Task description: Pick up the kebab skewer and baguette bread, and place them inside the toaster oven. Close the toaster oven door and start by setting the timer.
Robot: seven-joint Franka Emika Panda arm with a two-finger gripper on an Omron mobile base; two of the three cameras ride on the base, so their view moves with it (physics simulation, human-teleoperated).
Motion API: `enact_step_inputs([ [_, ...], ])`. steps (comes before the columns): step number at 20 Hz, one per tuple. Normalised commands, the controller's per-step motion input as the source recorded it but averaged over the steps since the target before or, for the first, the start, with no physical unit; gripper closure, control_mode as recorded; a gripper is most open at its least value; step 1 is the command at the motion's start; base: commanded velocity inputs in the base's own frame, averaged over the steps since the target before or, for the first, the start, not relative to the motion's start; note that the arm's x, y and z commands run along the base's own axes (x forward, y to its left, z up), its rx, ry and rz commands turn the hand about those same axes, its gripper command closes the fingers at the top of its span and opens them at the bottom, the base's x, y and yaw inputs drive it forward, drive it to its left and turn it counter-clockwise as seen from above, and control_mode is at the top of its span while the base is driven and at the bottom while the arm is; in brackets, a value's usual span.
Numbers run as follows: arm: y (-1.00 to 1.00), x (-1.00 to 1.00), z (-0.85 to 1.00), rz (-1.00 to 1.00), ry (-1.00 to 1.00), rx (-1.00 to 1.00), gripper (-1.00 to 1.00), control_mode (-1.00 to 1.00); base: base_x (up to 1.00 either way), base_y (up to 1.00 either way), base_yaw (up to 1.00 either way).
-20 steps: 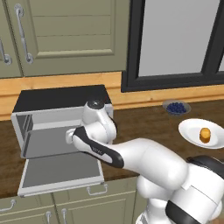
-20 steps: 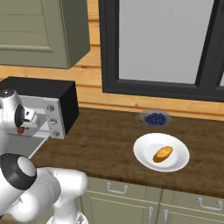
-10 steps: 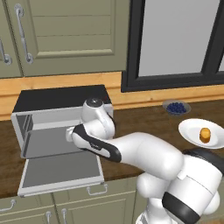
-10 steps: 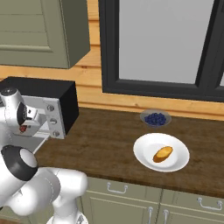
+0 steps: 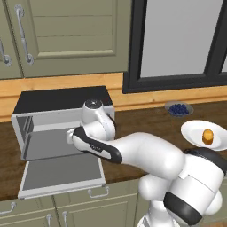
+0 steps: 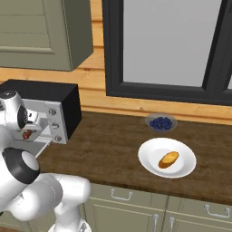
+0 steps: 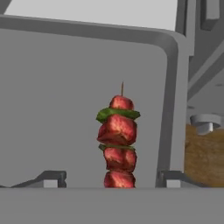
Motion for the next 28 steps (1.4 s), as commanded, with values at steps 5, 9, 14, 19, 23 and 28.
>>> enact_step_inputs([
  [5, 0.01, -0.04, 0.30, 0.00, 0.00, -0.01, -1.00, -1.00, 0.00, 0.00, 0.00],
  [9, -0.07, -0.85, 1.00, 0.00, 0.00, 0.00, -1.00, -1.00, 0.00, 0.00, 0.00],
  [14, -0.75, -1.00, 0.34, -0.04, 0.00, 0.00, -1.00, -1.00, 0.00, 0.00, 0.00],
  [19, -1.00, -0.81, 0.00, -0.25, 0.00, 0.00, -1.00, -1.00, 0.00, 0.00, 0.00],
  [23, -1.00, -0.13, 0.01, -0.32, 0.00, 0.00, -1.00, -1.00, 0.00, 0.00, 0.00],
  [28, -1.00, 0.00, 0.13, -0.30, 0.04, 0.00, -1.00, -1.00, 0.00, 0.00, 0.00],
])
